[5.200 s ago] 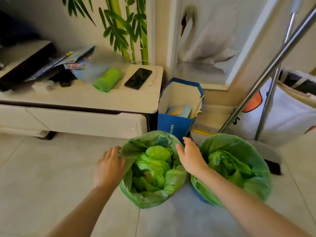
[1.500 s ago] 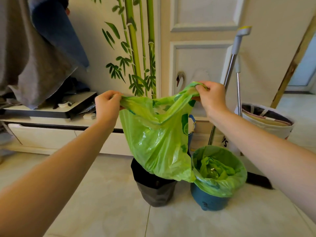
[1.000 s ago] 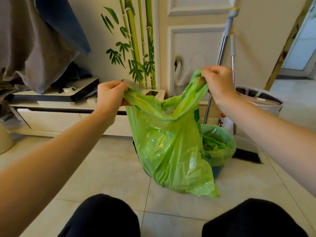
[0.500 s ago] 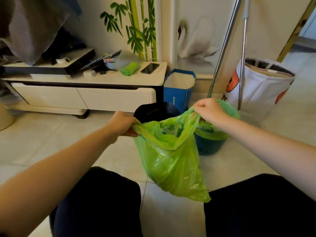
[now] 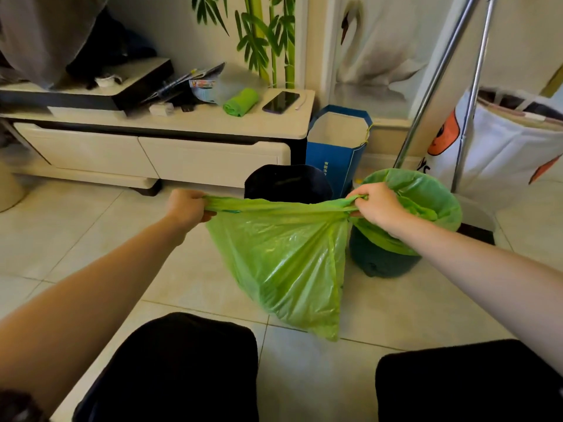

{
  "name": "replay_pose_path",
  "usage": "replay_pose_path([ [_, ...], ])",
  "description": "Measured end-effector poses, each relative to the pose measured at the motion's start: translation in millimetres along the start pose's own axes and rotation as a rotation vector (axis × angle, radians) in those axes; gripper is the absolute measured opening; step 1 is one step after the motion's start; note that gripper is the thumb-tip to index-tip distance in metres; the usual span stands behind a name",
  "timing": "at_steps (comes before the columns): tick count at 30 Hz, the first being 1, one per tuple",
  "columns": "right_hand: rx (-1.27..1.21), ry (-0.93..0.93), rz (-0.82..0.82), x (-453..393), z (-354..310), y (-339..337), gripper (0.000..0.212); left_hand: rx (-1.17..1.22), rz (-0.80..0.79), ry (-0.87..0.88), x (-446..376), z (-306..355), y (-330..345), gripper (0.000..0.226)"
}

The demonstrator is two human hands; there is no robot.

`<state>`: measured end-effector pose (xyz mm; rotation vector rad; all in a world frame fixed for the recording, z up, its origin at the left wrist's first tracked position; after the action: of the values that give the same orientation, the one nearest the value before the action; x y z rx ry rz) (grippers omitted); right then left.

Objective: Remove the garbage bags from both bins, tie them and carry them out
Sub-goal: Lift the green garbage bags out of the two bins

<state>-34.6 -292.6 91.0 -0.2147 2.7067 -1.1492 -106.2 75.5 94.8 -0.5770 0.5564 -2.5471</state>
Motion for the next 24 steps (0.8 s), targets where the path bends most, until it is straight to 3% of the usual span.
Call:
replay_pose_path([
  [5, 0.005, 0.024, -0.038, -8, 7, 18, 0.032, -0.005, 0.105, 0.048, -6, 1, -4, 0.028],
  [16, -0.092, 0.354, -0.186, 2, 47, 37, 0.018, -0.129, -0.187, -0.250, -7, -31, 28, 0.015],
  [22, -0.304, 0.476, -0.187, 12, 56, 37, 0.021, -0.563, -0.157, -0.119, -7, -23, 35, 0.037],
  [24, -0.344, 0.470, -0.191, 15, 54, 34, 0.021, -0.876, -0.100, -0.048, -7, -17, 37, 0.042],
])
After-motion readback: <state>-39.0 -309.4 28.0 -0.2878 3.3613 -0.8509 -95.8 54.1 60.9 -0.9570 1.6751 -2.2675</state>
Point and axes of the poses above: each hand's wrist, its own x-axis away from the middle knuckle, its own y-axis out of the palm, z = x × y, the point moved 6 cm from there along -x, towards the middle knuckle, and after that the axes turned 11 degrees about -y, right-handed, at the moved point
